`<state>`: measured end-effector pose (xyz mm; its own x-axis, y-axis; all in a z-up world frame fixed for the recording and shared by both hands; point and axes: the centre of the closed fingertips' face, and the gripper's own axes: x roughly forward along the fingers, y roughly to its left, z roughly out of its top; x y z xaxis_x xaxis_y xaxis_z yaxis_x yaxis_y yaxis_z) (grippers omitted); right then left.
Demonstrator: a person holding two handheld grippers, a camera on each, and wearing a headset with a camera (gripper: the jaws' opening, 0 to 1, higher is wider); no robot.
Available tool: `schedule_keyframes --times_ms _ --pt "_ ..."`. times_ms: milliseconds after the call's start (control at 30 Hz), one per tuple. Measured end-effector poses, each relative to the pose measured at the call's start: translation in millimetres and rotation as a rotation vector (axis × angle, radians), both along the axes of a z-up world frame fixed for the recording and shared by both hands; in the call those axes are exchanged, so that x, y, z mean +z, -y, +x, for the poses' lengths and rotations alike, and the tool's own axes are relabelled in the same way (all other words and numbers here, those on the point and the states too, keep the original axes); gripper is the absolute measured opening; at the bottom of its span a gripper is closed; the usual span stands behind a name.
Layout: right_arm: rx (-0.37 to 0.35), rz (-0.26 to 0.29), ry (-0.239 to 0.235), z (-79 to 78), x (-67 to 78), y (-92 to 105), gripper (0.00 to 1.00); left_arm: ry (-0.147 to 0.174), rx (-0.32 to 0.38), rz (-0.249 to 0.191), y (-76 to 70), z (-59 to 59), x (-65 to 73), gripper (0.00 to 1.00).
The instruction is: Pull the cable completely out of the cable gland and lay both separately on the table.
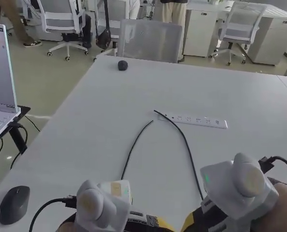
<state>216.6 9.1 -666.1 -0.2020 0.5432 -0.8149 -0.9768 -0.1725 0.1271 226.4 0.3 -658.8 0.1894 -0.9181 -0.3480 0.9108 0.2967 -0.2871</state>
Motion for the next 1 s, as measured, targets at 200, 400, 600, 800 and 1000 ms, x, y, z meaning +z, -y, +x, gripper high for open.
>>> schedule_keyframes --times_ms 200,400,600,800,1000 --pt "0.028 0.009 0.164 3.5 0.4 -0.7 0.03 -0.050 0.034 -0.018 -1.8 3.3 -0.1 0.14" --pt "0.042 0.032 0.359 4.4 -0.4 -4.7 0.04 -0.100 0.061 -0.033 -6.2 6.7 -0.8 0.14" --pt "0.030 0.106 0.545 9.8 3.4 -6.5 0.05 -0.116 0.084 -0.051 -8.4 9.4 -0.5 0.14" --pt "0.015 0.139 0.653 8.0 2.4 -5.5 0.05 -0.148 0.085 -0.059 -7.6 10.4 0.7 0.14" --pt "0.027 0.149 0.646 6.7 0.1 -5.0 0.07 -0.156 0.076 -0.047 -6.1 5.4 -4.5 0.14"
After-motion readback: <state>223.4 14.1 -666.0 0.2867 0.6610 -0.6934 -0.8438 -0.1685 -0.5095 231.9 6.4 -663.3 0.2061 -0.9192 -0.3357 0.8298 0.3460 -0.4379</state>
